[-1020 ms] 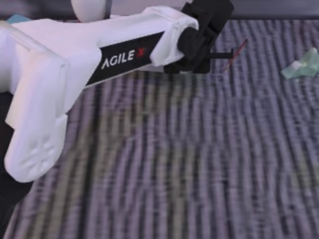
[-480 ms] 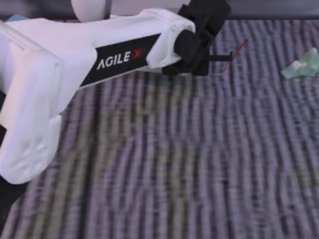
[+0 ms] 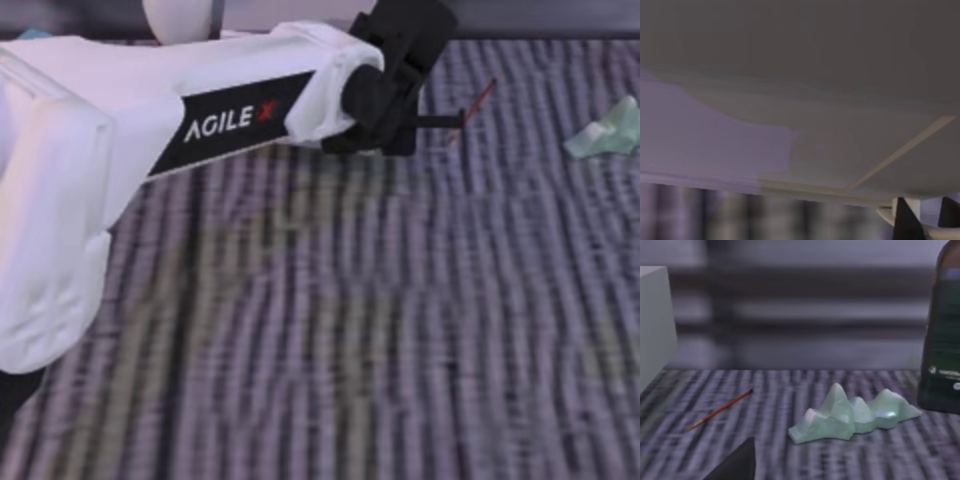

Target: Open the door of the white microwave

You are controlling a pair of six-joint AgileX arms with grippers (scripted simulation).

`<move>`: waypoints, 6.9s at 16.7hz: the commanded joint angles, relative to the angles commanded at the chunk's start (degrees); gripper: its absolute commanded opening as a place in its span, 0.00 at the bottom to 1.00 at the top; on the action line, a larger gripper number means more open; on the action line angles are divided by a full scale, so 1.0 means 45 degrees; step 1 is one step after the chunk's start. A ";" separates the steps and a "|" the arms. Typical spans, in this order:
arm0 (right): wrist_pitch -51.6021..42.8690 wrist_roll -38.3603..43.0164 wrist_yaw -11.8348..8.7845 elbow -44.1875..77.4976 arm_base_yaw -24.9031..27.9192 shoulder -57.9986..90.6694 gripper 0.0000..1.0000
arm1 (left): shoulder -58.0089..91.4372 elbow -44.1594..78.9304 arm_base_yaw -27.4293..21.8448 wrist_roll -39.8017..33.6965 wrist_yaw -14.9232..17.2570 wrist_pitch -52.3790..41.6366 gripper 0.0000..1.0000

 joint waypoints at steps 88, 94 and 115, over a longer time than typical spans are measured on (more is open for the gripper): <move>0.0000 0.0000 0.0000 0.0000 0.0000 0.0000 1.00 | -0.1538 -0.2695 0.0193 0.1823 0.1405 0.1607 0.00; 0.0000 0.0000 0.0000 0.0000 0.0000 0.0000 1.00 | -0.2190 -0.3628 0.0443 0.2653 0.1979 0.2148 0.00; 0.0000 0.0000 0.0000 0.0000 0.0000 0.0000 1.00 | -0.2190 -0.3628 0.0443 0.2653 0.1979 0.2148 0.00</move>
